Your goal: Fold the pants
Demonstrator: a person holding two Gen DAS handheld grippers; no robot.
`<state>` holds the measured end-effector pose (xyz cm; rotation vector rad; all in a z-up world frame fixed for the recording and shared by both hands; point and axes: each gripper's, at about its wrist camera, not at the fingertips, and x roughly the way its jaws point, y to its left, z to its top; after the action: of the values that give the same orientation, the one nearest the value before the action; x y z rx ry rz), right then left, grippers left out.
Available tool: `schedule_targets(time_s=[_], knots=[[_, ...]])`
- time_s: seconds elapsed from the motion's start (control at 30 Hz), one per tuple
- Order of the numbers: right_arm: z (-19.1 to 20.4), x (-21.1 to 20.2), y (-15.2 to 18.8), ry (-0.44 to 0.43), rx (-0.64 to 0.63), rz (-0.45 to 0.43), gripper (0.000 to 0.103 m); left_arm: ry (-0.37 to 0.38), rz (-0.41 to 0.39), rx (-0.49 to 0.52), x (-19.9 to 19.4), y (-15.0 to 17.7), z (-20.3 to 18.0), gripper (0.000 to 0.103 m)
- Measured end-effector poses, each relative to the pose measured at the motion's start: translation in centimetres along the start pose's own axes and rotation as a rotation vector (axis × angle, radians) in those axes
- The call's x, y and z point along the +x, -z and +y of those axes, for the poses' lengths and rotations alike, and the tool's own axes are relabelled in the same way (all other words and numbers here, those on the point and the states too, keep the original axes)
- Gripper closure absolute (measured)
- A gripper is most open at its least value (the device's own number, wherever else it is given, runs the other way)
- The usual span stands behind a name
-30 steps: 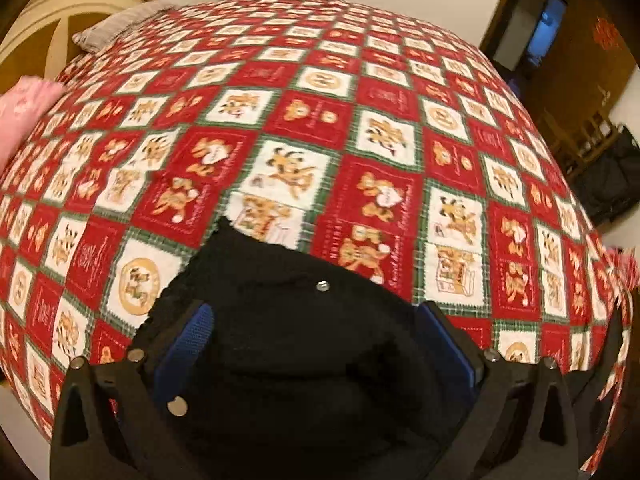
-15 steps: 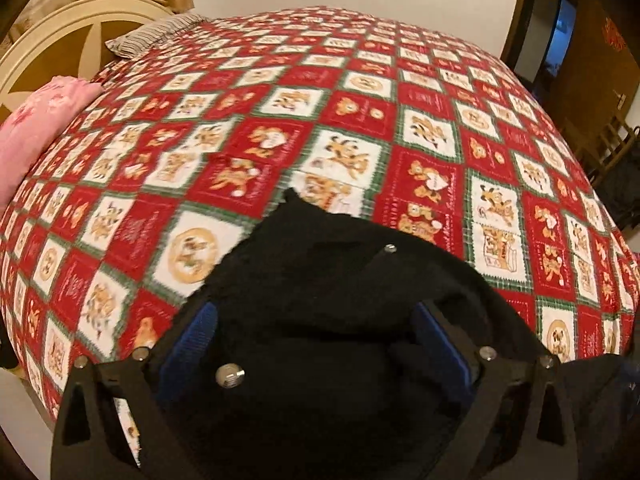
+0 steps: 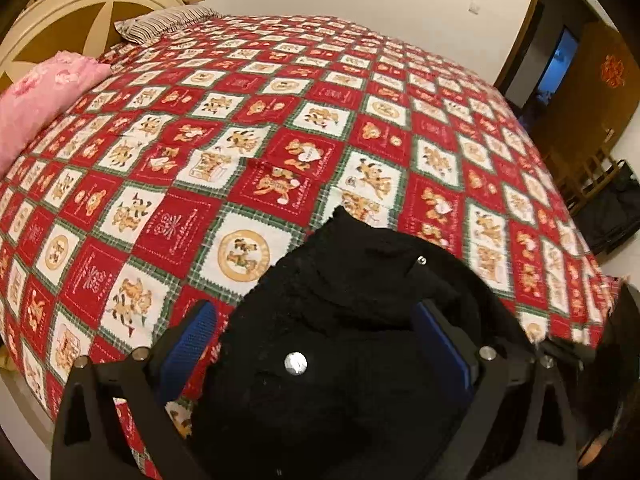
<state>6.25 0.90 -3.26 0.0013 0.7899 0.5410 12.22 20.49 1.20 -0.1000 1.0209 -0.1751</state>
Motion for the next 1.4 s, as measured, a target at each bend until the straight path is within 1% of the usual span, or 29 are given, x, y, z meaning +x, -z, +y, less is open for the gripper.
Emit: schedule_targets(time_s=[0.07,0.1,0.13,0.17,0.23,0.3,0.37,0.47,0.53,0.6,0.7,0.73,0.77,0.8,0.9,1.0,1.03,1.1,1.13,1.17,1.2,1.27,1.3,1.33,1.4], knots=[[5.4,-1.9,1.4,0.043,-0.22,-0.059,0.099,0.012,-0.01,0.012,-1.0,0.5,0.3,0.002],[7.4,-2.6,2.5,0.052,-0.313,-0.073,0.099,0.017,-0.021,0.018,-1.7,1.0,0.6,0.002],[10.2,-2.9,4.4,0.076,-0.439,-0.078,0.099,0.021,-0.029,0.024,-2.3,1.6,0.9,0.002],[11.9,-2.8,6.1,0.094,-0.524,-0.071,0.099,0.017,-0.034,0.03,-2.9,2.3,1.1,0.002],[13.7,-2.3,8.9,0.107,-0.62,-0.044,0.099,-0.015,-0.039,0.039,-3.7,3.6,1.6,0.002],[15.0,-1.5,11.6,0.085,-0.672,0.01,0.099,-0.047,-0.047,0.036,-4.5,5.4,2.3,0.002],[15.6,-0.8,13.6,0.082,-0.686,0.046,0.099,-0.044,-0.033,0.024,-4.6,6.9,2.8,0.002],[15.9,-1.1,14.9,0.116,-0.718,0.034,0.099,-0.013,-0.015,-0.006,-4.7,9.1,3.1,0.002],[16.5,-1.4,15.4,0.15,-0.766,0.017,0.099,0.014,-0.012,-0.029,-4.7,10.1,2.8,0.002],[17.0,-1.6,15.9,0.188,-0.801,0.002,0.099,0.037,-0.01,-0.016,-4.9,10.8,1.6,0.002],[18.0,-1.4,16.7,0.258,-0.89,-0.013,0.099,-0.003,-0.024,0.03,-5.0,11.1,-0.7,0.002],[18.5,-1.3,17.2,0.285,-0.941,-0.019,0.099,-0.009,-0.026,0.046,-5.0,11.1,-1.2,0.002],[18.9,-1.1,17.8,0.3,-0.984,-0.02,0.099,-0.016,-0.03,0.058,-4.9,11.1,-1.5,0.002],[19.0,-1.1,18.1,0.299,-0.998,-0.016,0.099,-0.029,-0.03,0.059,-4.7,10.9,-1.9,0.002],[18.9,-0.8,18.4,0.308,-1.004,-0.016,0.099,-0.036,0.017,0.035,-3.2,10.1,-2.7,0.002],[19.3,-0.6,18.8,0.347,-1.047,-0.025,0.099,-0.119,0.055,-0.003,-1.4,9.6,-3.3,0.002],[19.3,-0.6,18.9,0.354,-1.051,-0.026,0.099,-0.139,0.055,-0.015,-1.1,9.8,-3.3,0.002],[19.3,-0.8,18.9,0.353,-1.036,-0.031,0.099,-0.235,0.043,-0.047,-0.5,10.1,-2.5,0.01],[19.2,-1.0,18.8,0.341,-1.013,-0.036,0.099,-0.243,0.039,-0.061,-0.5,10.4,-2.2,0.017],[19.0,-1.3,18.6,0.327,-0.988,-0.04,0.099,-0.223,0.041,-0.086,-0.6,10.8,-1.5,0.025],[18.8,-1.7,18.3,0.3,-0.948,-0.048,0.099,-0.174,0.039,-0.132,-1.0,11.4,-0.2,0.03],[18.1,-2.9,17.1,0.23,-0.828,-0.063,0.099,-0.098,0.029,-0.212,-1.5,12.5,1.9,0.049],[17.7,-3.8,16.3,0.191,-0.753,-0.077,0.099,-0.06,0.022,-0.263,-1.7,13.1,3.1,0.053],[17.4,-4.3,15.8,0.17,-0.706,-0.088,0.099,-0.03,0.016,-0.31,-1.8,13.7,4.1,0.059],[16.2,-6.2,14.3,0.102,-0.55,-0.106,0.098,0.011,0.019,-0.384,-1.7,14.8,5.8,0.061]])
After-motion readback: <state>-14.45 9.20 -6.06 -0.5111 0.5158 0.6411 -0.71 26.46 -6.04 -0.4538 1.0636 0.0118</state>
